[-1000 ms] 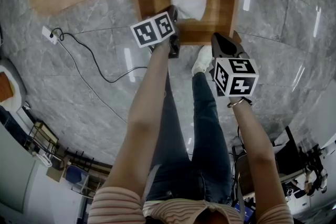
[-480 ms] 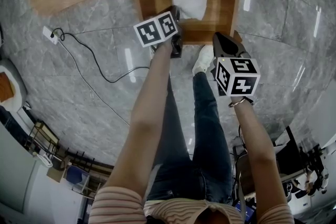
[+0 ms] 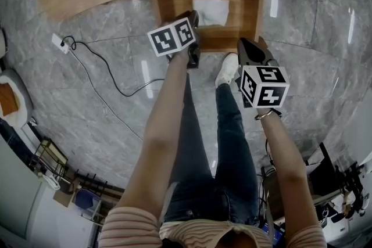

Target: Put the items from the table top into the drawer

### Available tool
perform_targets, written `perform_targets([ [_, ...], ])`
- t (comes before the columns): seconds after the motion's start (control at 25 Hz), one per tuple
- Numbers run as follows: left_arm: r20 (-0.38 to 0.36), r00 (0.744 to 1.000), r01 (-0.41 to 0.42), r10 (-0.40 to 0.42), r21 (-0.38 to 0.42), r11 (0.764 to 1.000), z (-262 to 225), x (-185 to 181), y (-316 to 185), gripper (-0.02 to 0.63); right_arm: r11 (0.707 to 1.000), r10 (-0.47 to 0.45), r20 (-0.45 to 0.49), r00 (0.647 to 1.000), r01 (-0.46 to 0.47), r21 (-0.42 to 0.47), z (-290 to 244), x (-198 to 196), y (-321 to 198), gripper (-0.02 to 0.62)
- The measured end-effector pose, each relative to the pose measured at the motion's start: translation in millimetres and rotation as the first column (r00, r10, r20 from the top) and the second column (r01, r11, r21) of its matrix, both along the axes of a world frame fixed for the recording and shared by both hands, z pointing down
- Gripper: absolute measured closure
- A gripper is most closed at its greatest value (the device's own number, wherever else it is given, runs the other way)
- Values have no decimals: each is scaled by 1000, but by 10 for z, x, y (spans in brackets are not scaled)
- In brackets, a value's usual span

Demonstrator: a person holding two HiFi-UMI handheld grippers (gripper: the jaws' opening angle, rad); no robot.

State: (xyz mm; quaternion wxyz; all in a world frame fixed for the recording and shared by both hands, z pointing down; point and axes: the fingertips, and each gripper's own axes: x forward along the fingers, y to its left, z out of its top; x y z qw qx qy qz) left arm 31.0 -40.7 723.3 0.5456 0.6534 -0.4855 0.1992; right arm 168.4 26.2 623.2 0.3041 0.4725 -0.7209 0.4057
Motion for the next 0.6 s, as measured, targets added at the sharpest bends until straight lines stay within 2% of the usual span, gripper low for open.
perform_targets([
  [0.24,21,1000,-15,14,43,999,-258,-51,-33,554,999,-7,5,1000,7,32,-162,-89,-19,588],
  [0.6,46,996,-82,77,137,987,-885,-43,-35,554,994,13,56,998,-19,112,-644,-170,-167,586],
])
